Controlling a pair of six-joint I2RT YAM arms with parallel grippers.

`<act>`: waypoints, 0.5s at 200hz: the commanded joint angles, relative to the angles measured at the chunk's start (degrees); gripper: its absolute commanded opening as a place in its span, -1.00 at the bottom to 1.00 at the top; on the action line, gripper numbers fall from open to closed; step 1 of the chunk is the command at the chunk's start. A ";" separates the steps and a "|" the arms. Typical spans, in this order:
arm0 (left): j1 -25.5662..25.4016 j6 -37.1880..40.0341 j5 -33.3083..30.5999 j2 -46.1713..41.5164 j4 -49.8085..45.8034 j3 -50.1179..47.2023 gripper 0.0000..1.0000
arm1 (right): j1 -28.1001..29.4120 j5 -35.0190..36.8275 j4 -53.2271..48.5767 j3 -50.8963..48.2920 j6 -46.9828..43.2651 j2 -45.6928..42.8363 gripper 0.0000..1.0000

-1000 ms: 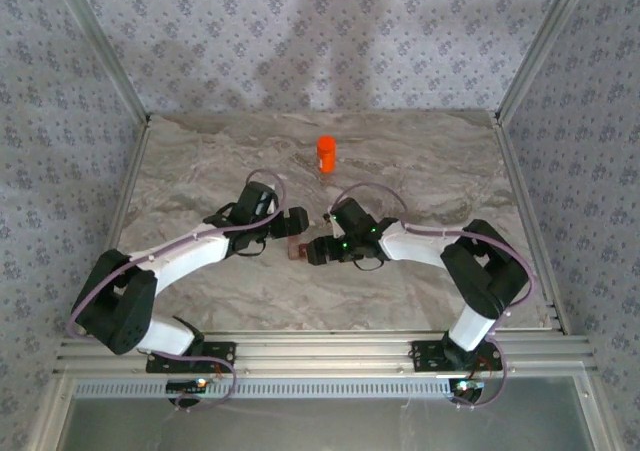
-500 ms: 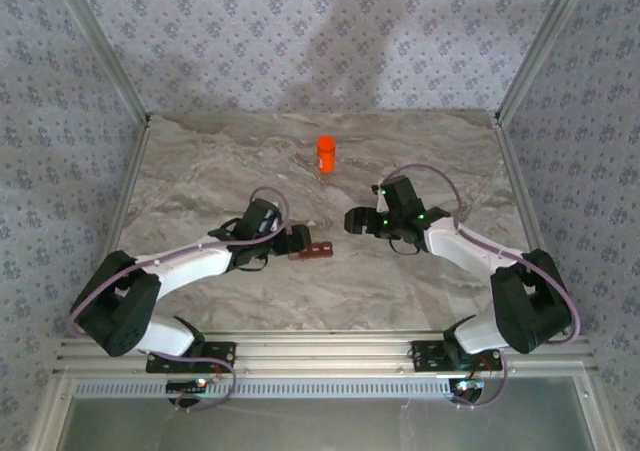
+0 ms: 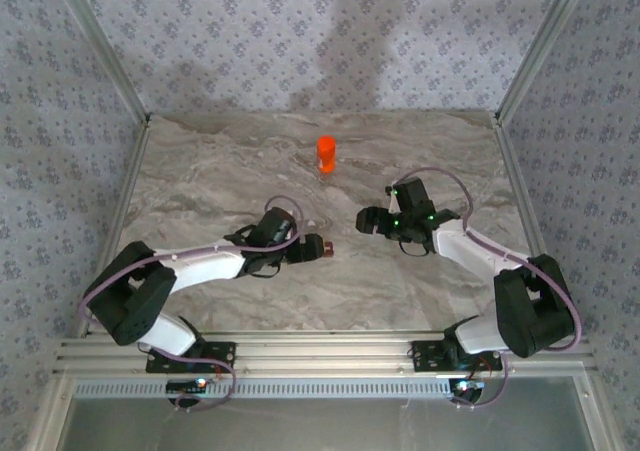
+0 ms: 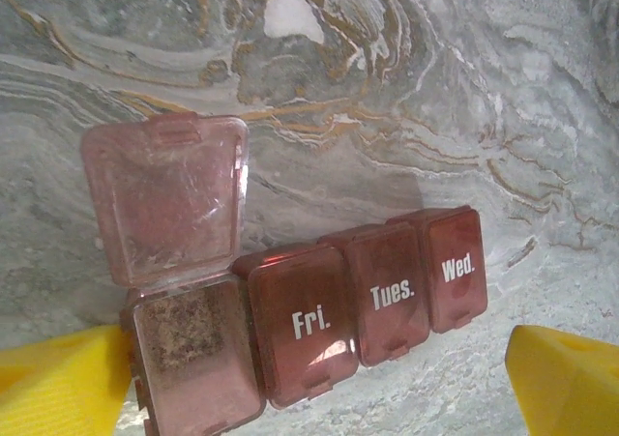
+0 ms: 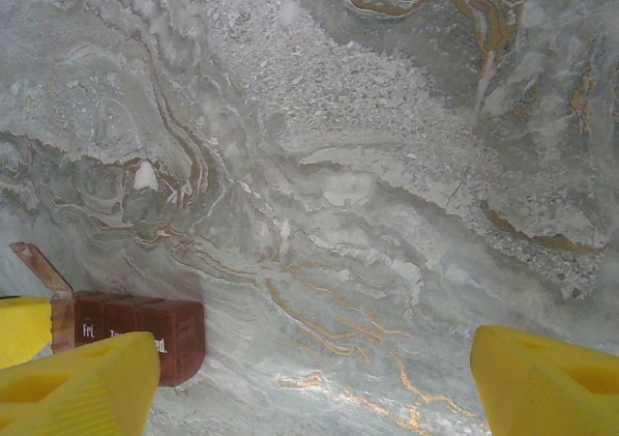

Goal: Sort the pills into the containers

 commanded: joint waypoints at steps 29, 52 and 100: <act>-2.54 -1.31 -0.98 2.75 2.28 3.42 0.96 | -1.19 -0.86 -0.82 -0.63 -0.50 -1.61 0.72; -3.21 -1.29 -1.13 4.17 2.64 4.49 0.96 | -1.38 -0.94 -0.72 -0.88 -0.50 -1.66 0.72; -3.71 -1.33 -0.71 6.51 3.11 6.33 0.96 | -1.71 -0.93 -0.82 -1.80 -0.55 -2.04 0.72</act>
